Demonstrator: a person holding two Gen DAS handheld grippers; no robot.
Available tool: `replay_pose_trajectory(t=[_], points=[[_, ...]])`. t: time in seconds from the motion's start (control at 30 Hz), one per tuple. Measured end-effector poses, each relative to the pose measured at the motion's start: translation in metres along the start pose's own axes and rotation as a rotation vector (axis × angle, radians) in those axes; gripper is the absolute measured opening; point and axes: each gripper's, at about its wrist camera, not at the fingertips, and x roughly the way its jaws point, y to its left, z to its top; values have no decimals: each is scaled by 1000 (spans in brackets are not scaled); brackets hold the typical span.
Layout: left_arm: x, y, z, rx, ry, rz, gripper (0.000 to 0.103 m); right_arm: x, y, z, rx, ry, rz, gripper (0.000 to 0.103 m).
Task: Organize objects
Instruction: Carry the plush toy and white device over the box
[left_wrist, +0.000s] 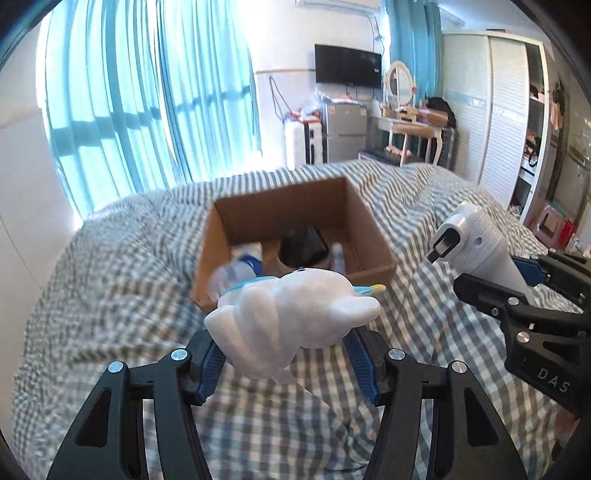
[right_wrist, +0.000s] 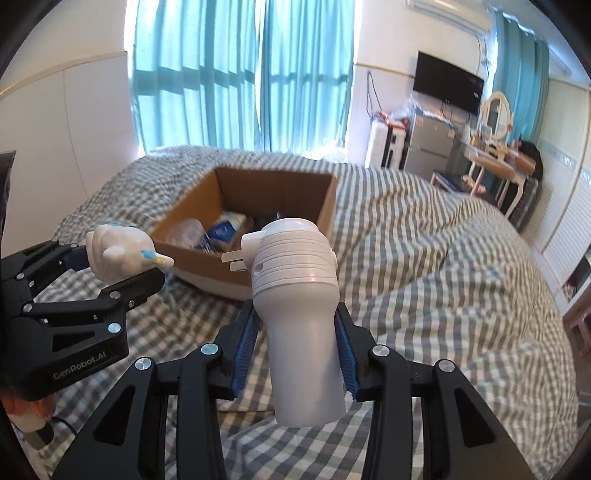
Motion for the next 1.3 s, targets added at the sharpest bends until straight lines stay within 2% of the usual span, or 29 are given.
replay_pose_trajectory(t=[0.17, 0.47, 0.8, 0.93, 1.07, 1.2, 1.3], points=[[-15, 9, 23, 5, -57, 24, 60, -14, 9, 27, -17, -54, 20, 40], [1, 29, 67, -3, -99, 65, 60, -2, 26, 85, -64, -112, 34, 40], [71, 72, 121, -83, -77, 72, 60, 63, 16, 154, -2, -127, 41, 40], [108, 83, 137, -140, -48, 36, 61, 98, 12, 180, 61, -138, 35, 40], [154, 90, 121, -191, 13, 14, 61, 137, 8, 167, 100, -81, 43, 40], [186, 81, 94, -126, 75, -1, 61, 178, 2, 136, 104, 15, 33, 40], [194, 74, 84, -68, 86, -9, 61, 197, -4, 123, 127, 64, 45, 40]])
